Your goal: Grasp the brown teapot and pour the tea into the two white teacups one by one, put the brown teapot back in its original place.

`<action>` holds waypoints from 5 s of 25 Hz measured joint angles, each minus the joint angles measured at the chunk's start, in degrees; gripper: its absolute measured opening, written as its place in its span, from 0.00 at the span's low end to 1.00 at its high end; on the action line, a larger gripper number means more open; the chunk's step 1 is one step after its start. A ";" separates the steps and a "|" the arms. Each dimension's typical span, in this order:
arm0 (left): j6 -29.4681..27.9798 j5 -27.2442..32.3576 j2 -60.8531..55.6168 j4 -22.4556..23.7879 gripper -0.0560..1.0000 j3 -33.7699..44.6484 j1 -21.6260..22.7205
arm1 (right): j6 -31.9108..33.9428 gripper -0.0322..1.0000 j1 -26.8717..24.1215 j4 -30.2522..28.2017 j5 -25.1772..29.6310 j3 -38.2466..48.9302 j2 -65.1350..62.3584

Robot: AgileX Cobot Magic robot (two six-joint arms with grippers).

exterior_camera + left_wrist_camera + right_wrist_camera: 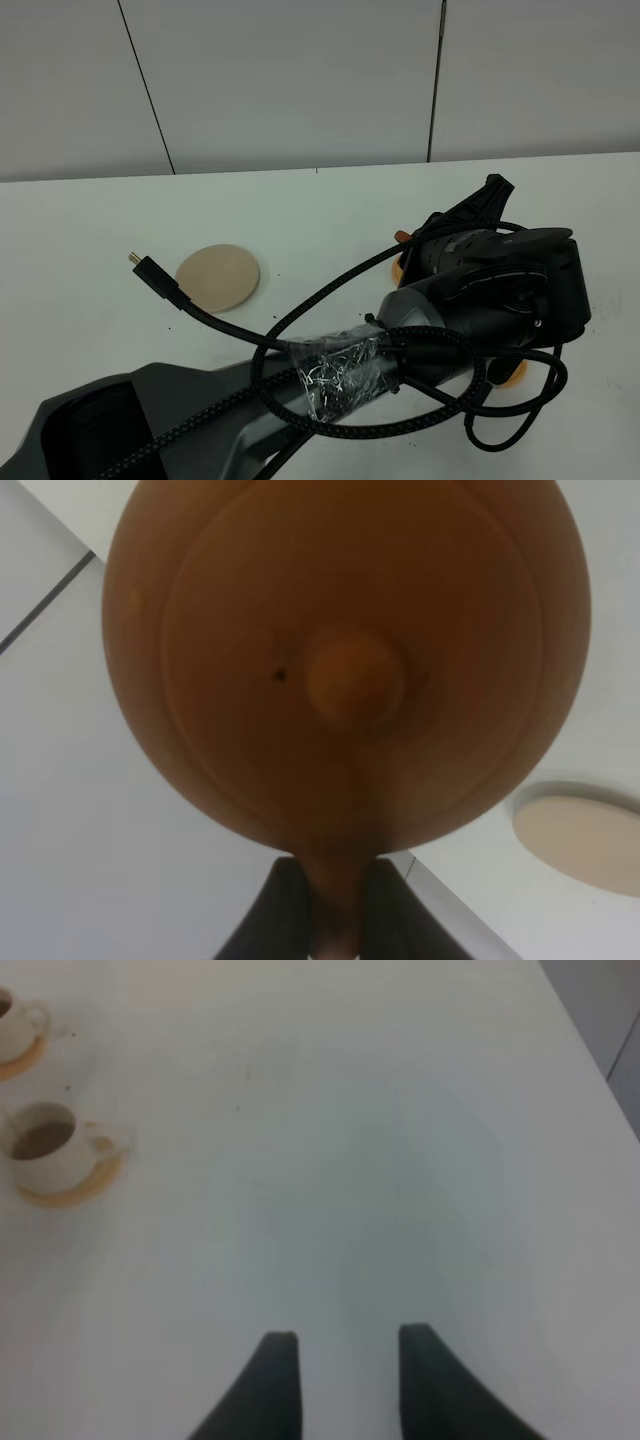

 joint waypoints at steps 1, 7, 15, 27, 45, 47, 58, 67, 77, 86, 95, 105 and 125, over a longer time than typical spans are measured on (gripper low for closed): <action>0.00 0.00 0.00 0.00 0.21 0.00 0.00 | 0.00 0.26 0.00 0.00 0.00 0.00 0.00; 0.00 0.37 0.00 0.00 0.21 0.00 0.00 | 0.00 0.26 0.00 0.00 0.00 0.00 0.00; 0.00 0.47 0.00 0.00 0.21 0.00 0.00 | 0.00 0.26 0.00 0.00 0.00 0.00 0.00; 0.00 0.47 0.00 0.00 0.21 0.00 0.00 | 0.00 0.26 0.00 0.00 0.00 0.00 0.00; -1.62 -0.12 0.00 -6.27 0.21 -0.21 1.01 | 0.00 0.26 0.00 0.00 0.00 0.00 0.00; -1.90 -0.12 0.00 -6.99 0.21 -0.26 1.32 | 0.00 0.26 0.00 0.00 0.00 0.00 0.00; -4.21 0.89 0.00 -13.16 0.21 -0.26 4.24 | 0.00 0.26 0.00 0.00 0.00 0.00 0.00; -4.77 1.16 -2.79 -20.41 0.21 -0.67 7.71 | 0.00 0.26 0.00 0.00 0.00 0.00 0.00; -3.06 1.27 -3.23 -35.46 0.21 -3.82 12.97 | 0.00 0.26 0.00 0.00 0.00 0.00 0.00; -2.99 1.27 -3.58 -43.02 0.21 -3.95 14.46 | 0.00 0.26 0.00 0.00 0.00 0.00 0.00; -2.99 1.27 -3.58 -44.28 0.21 -3.95 14.97 | 0.00 0.26 0.00 0.00 0.00 0.00 0.00; -2.99 1.27 -3.58 -44.28 0.21 -3.95 15.16 | 0.00 0.26 0.00 0.00 0.00 0.00 0.00; -5.44 1.27 -3.64 -43.08 0.21 -0.70 15.63 | 0.00 0.26 0.00 0.00 0.00 0.00 0.00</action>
